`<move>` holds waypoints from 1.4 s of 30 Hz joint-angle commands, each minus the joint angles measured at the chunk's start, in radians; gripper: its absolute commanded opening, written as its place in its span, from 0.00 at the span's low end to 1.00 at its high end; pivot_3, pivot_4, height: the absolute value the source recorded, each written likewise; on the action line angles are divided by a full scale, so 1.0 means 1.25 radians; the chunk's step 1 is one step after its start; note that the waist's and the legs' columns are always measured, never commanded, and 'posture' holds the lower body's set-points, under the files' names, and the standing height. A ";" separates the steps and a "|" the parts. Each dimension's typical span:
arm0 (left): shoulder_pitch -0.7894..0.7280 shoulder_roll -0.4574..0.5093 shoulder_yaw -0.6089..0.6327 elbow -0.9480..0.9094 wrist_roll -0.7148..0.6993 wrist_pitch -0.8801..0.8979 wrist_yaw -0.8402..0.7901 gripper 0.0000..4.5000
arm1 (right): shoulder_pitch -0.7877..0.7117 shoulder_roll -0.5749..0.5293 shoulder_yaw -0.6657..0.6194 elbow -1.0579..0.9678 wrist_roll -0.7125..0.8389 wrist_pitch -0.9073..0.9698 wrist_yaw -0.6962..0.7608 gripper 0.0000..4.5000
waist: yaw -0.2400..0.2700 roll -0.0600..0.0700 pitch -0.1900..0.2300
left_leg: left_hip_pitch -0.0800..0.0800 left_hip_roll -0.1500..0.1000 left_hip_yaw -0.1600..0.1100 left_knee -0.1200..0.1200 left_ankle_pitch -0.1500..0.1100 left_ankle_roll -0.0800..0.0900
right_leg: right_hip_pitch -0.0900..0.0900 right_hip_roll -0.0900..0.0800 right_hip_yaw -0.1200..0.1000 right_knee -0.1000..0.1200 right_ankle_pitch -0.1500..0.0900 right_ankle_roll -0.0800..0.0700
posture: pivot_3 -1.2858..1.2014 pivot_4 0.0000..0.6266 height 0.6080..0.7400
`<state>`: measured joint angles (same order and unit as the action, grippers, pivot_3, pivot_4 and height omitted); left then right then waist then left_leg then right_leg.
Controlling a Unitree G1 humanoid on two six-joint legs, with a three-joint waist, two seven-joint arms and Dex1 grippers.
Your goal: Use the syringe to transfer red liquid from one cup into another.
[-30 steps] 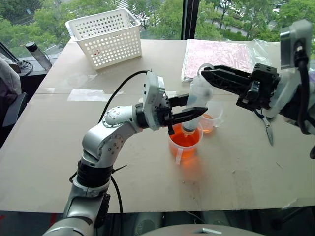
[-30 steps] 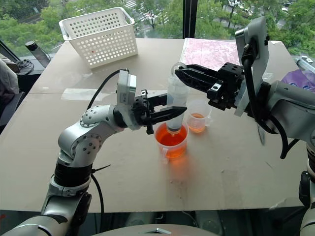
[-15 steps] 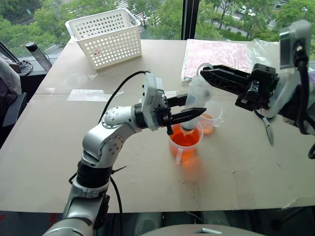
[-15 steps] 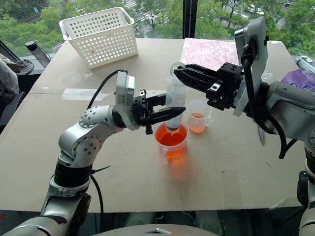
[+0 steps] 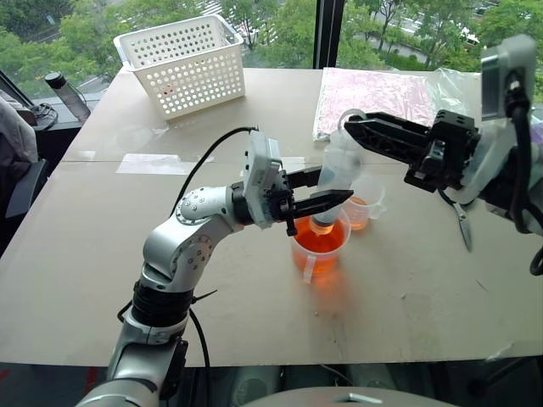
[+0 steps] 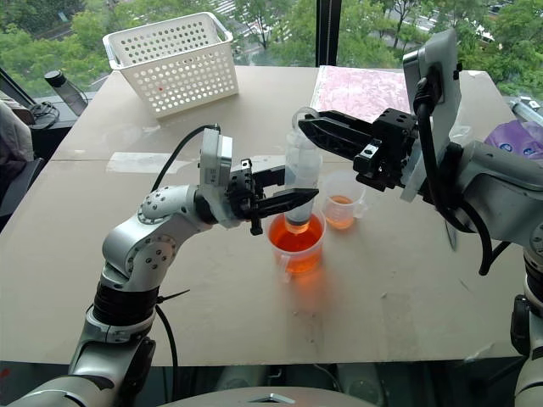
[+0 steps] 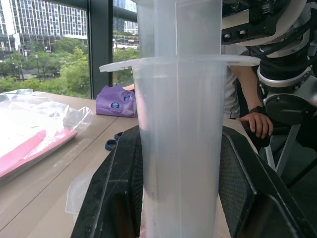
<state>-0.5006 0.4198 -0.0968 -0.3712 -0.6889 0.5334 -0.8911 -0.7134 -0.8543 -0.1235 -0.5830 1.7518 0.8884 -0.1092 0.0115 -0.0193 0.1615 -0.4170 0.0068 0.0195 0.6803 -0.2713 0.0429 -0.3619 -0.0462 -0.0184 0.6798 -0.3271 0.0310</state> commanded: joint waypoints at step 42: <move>-0.384 -0.170 0.032 0.446 0.114 -0.185 -0.039 0.31 | 0.036 0.028 -0.155 0.056 0.065 -0.180 0.013 0.91 | 0.002 0.000 0.000 | -0.001 0.000 0.001 0.000 0.000 0.000 | 0.000 0.000 -0.001 -0.001 0.000 0.000 | 0.52 0.24 1.00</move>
<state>-0.9473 0.2237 -0.0569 0.1585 -0.5673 0.3675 -0.9244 -0.6679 -0.8173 -0.2835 -0.4938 1.8389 0.6912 -0.0921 0.0141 -0.0199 0.1621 -0.4179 0.0068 0.0201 0.6798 -0.2713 0.0429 -0.3620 -0.0458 -0.0192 0.6786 -0.3270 0.0312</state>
